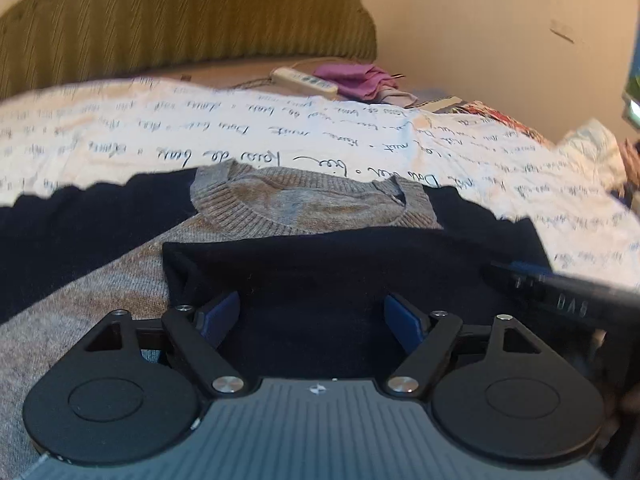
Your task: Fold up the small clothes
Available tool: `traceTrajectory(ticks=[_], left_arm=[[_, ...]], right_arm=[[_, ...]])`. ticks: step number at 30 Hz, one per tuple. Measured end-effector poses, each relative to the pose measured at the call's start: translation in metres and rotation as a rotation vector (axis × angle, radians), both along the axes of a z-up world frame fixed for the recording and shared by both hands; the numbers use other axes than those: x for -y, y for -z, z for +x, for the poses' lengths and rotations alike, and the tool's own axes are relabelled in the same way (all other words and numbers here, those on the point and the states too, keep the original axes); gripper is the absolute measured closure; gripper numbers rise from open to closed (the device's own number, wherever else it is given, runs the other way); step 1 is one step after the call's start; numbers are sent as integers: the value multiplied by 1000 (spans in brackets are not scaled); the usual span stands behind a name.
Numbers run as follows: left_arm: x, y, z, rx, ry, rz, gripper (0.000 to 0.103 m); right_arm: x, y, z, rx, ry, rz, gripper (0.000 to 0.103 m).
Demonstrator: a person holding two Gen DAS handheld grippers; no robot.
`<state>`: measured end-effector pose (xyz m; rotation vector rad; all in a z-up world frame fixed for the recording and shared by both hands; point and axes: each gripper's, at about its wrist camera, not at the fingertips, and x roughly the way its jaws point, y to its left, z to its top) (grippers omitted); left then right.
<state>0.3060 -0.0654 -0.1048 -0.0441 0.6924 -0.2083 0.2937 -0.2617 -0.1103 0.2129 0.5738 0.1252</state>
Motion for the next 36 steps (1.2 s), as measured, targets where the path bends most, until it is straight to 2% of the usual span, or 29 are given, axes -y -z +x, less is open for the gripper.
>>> traceTrajectory(ticks=[3,4,6,7,8,9,10,12,14,16,18,19,20,22,23,26,27,28,30,31,32,33,35,36], left_arm=[[-9,-8,3,-13,-9,-42,22],[-14,-14,3,-18,-23,-56,27],[-37,-32,-6,1,-73,-106,28],[-57,-44,-15,41,-97,-157,24],[-80,-54,-25,88,-127,-197,16],[-100,-62,-33,128,-162,-215,11],[-127,-70,-41,173,-228,-222,4],[-186,-80,-52,240,-388,-234,2],[-250,-79,-56,250,-559,-260,3],[-314,-70,-56,210,-736,-322,4],[-377,-56,-61,152,-928,-445,6],[-401,-48,-63,127,-984,-521,7],[-422,-39,-64,102,-1021,-590,10],[-447,-26,-63,70,-1044,-654,13],[-454,-22,-63,71,-1045,-661,16],[-469,-14,-61,91,-1038,-681,17],[-468,-15,-57,92,-1029,-659,19],[-469,-17,-54,95,-1026,-627,27],[-472,-20,-46,84,-1004,-578,58],[-473,-21,-42,66,-994,-563,84],[-474,-20,-40,56,-985,-554,88],[-472,-20,-39,57,-983,-525,88],[-464,-22,-36,70,-982,-448,98],[-460,-25,-35,74,-979,-424,98]], right_arm=[[0,0,0,0,0,2,71],[0,0,0,0,0,2,71],[-1,0,-1,0,2,-3,71],[-2,0,-1,0,3,-9,71],[-3,0,-1,0,3,-16,71],[-3,-1,-1,0,3,-20,71],[-3,-1,-1,0,3,-20,71],[-2,-1,-1,0,3,-13,71],[-1,0,-1,0,2,-4,71],[0,0,-1,1,2,0,71],[0,0,-1,1,2,-2,71],[0,0,-1,1,2,-2,71],[0,0,-1,1,2,-4,71],[0,0,-1,1,3,-6,71],[0,0,-1,1,3,-5,71],[-1,0,-1,1,2,-4,71],[-1,0,-1,1,2,-4,71],[0,0,-1,1,2,-3,71],[0,0,-1,1,2,0,71],[0,0,-1,1,2,2,71],[0,0,-1,1,3,3,71],[0,0,-1,1,3,4,71],[1,0,-1,2,3,9,71],[1,0,-1,2,3,12,71]])
